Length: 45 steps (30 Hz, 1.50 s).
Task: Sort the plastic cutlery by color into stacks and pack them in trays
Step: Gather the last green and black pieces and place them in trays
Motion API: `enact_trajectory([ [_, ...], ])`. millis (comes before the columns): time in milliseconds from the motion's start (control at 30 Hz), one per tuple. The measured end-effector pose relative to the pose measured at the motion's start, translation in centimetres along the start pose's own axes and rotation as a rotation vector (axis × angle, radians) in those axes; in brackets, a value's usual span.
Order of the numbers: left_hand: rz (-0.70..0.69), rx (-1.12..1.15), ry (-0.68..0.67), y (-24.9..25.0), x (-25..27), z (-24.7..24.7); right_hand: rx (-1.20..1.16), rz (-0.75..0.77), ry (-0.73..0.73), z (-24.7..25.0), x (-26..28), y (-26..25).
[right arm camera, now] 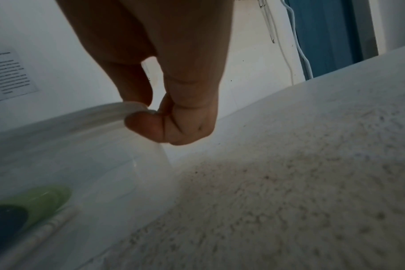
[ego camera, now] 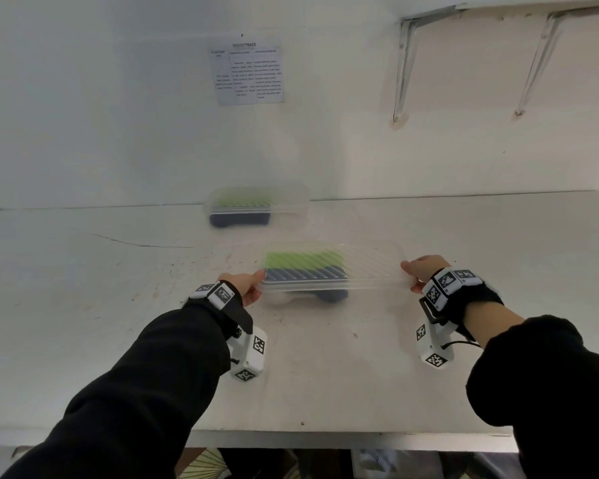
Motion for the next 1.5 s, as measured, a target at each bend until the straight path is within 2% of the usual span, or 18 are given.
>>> enact_trajectory([
  [133, -0.003, -0.015, -0.030, 0.0, 0.1, -0.4, 0.074, 0.035, 0.042, 0.2, 0.8, -0.5],
  [300, -0.001, -0.207, -0.063, 1.8, -0.3, -1.0, 0.137, 0.021, -0.060, -0.5, 0.3, -2.1],
  [433, -0.014, -0.276, -0.110, 3.7, -2.5, -2.4, 0.124, 0.035, -0.091, -0.2, -1.7, -4.1],
  [633, 0.013, -0.292, -0.107, 4.5, -6.3, -3.4, 0.301, 0.032, -0.124, -1.3, -4.2, -5.6],
  [767, 0.029, -0.260, -0.098, 4.4, -7.6, -3.4, 0.316, 0.053, -0.051, -2.2, -5.2, -5.8],
  [900, -0.003, -0.352, -0.050, 4.7, -8.3, -3.1, 0.333, 0.082, 0.018, -2.6, -5.5, -5.9],
  [1133, -0.049, -0.326, -0.142, 4.7, -7.4, -3.7, 0.404, 0.146, 0.058, -2.5, -4.6, -6.3],
  [1300, -0.119, -0.617, -0.173, 5.4, -5.4, -3.6, 0.353, 0.130, 0.096, -1.5, -4.5, -5.4],
  [1500, -0.227, -0.964, -0.039, 4.5, -2.3, -3.0, 0.330, 0.077, 0.152, -1.3, -2.9, -3.2],
])
Point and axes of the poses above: each hand's wrist, its own x-axis away from the middle knuckle, its own z-axis out of the back of the hand, y = z × x, the point moved 10 cm from there along -x, towards the middle knuckle, and after that the axes turned 4 degrees about -z, right-handed, at the moved point
